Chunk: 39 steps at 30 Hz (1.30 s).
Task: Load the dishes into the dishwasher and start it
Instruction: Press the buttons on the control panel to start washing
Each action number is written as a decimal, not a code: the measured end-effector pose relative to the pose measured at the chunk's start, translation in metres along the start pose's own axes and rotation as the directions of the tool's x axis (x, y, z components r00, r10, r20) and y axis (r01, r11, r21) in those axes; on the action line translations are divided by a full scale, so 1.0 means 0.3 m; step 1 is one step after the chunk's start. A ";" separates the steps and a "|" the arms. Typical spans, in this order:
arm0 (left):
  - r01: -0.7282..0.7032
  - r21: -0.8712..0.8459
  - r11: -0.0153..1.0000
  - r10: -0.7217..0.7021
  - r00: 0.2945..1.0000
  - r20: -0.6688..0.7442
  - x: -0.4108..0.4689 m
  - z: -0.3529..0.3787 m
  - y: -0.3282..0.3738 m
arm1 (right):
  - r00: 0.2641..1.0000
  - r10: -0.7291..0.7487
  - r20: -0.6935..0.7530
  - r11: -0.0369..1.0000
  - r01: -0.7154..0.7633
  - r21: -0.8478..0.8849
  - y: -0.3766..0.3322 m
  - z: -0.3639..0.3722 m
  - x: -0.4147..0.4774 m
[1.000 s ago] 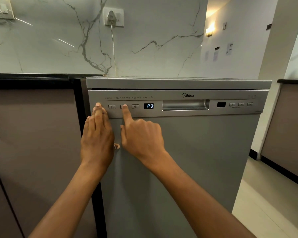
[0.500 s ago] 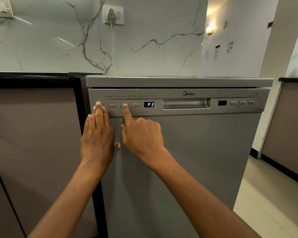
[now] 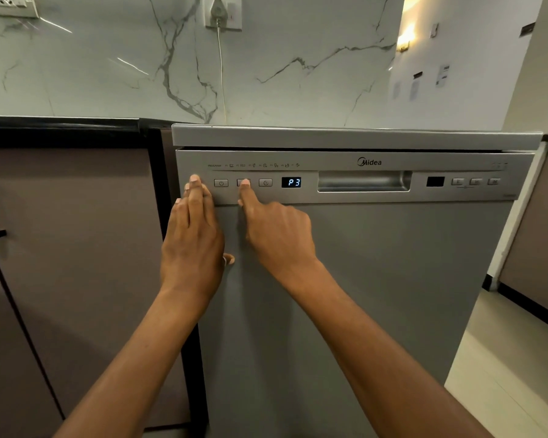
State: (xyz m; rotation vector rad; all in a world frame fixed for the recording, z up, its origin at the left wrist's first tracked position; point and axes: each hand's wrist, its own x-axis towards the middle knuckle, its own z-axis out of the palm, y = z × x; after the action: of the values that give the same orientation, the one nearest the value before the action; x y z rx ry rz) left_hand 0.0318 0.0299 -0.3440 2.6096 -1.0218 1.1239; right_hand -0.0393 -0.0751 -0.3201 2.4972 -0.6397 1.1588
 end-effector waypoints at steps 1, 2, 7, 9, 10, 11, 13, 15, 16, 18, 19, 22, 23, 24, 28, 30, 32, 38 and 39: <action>0.002 0.007 1.000 -0.002 1.000 0.000 -0.002 -0.004 0.002 | 1.000 0.001 0.004 1.000 -0.001 -0.006 0.002 -0.006 -0.002; 0.005 0.016 1.000 -0.005 1.000 0.003 -0.003 -0.007 0.004 | 1.000 -0.002 0.016 1.000 0.002 -0.015 0.004 -0.012 -0.005; 0.034 0.034 0.999 -0.034 0.999 0.015 -0.008 -0.031 0.016 | 0.998 -0.051 0.046 0.995 0.046 0.092 0.036 -0.051 -0.054; 0.041 0.039 0.998 -0.041 0.999 0.016 -0.008 -0.033 0.017 | 0.999 -0.016 0.041 0.988 0.010 0.151 0.055 -0.069 -0.086; 0.042 0.037 0.998 -0.043 0.999 0.016 -0.008 -0.035 0.017 | 0.999 -0.008 0.043 0.986 0.000 0.165 0.062 -0.070 -0.101; 0.044 0.026 0.999 -0.044 0.999 0.013 -0.009 -0.035 0.019 | 0.999 -0.004 0.049 0.987 -0.004 0.163 0.069 -0.070 -0.115; 0.049 0.004 0.999 -0.049 0.999 0.014 -0.010 -0.037 0.019 | 0.998 -0.004 0.058 0.987 -0.005 0.162 0.082 -0.070 -0.135; 0.055 -0.005 0.998 -0.055 0.998 0.020 -0.011 -0.042 0.023 | 0.997 -0.002 0.074 0.986 -0.011 0.166 0.100 -0.075 -0.146; 0.057 -0.004 0.998 -0.057 0.998 0.023 -0.014 -0.045 0.025 | 0.997 0.000 0.081 0.986 -0.013 0.165 0.108 -0.079 -0.150; 0.059 0.008 0.998 -0.060 0.998 0.032 -0.015 -0.048 0.030 | 0.997 0.011 0.079 0.988 -0.023 0.150 0.119 -0.087 -0.156; 0.061 0.013 0.998 -0.062 0.997 0.035 -0.016 -0.048 0.031 | 0.997 0.018 0.075 0.989 -0.029 0.142 0.122 -0.090 -0.160; 0.068 0.004 0.998 -0.068 0.997 0.031 -0.017 -0.046 0.034 | 0.997 0.030 0.077 0.990 -0.041 0.136 0.130 -0.098 -0.169; 0.071 -0.003 0.997 -0.071 0.997 0.033 -0.017 -0.046 0.035 | 0.996 0.032 0.081 0.990 -0.043 0.137 0.134 -0.102 -0.173; 0.077 -0.013 0.997 -0.076 0.996 0.036 -0.019 -0.047 0.040 | 0.996 0.035 0.086 0.989 -0.046 0.139 0.141 -0.109 -0.180; 0.117 -0.099 0.988 -0.116 0.993 0.015 -0.022 -0.067 0.080 | 0.992 0.057 0.109 0.990 -0.070 0.120 0.186 -0.130 -0.197; 0.093 -0.097 0.991 -0.094 0.996 -0.008 -0.026 -0.082 0.116 | 0.991 0.074 0.116 0.991 -0.086 0.105 0.218 -0.139 -0.203; 0.042 -0.091 0.995 -0.044 0.999 -0.024 -0.025 -0.095 0.158 | 0.989 0.092 0.116 0.990 -0.104 0.098 0.249 -0.146 -0.212; -0.118 -0.107 0.987 0.114 0.993 -0.043 -0.015 -0.114 0.295 | 0.984 0.132 0.120 0.979 -0.148 0.139 0.345 -0.154 -0.248; -0.143 -0.118 0.983 0.139 0.989 -0.043 -0.015 -0.114 0.321 | 0.983 0.138 0.121 0.977 -0.155 0.146 0.361 -0.154 -0.254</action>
State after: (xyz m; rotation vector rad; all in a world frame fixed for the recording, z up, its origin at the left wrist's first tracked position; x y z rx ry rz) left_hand -0.0513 -0.0291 -0.3365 2.4483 -1.2439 1.0949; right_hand -0.1681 -0.1262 -0.3404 2.6997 -0.8047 1.1681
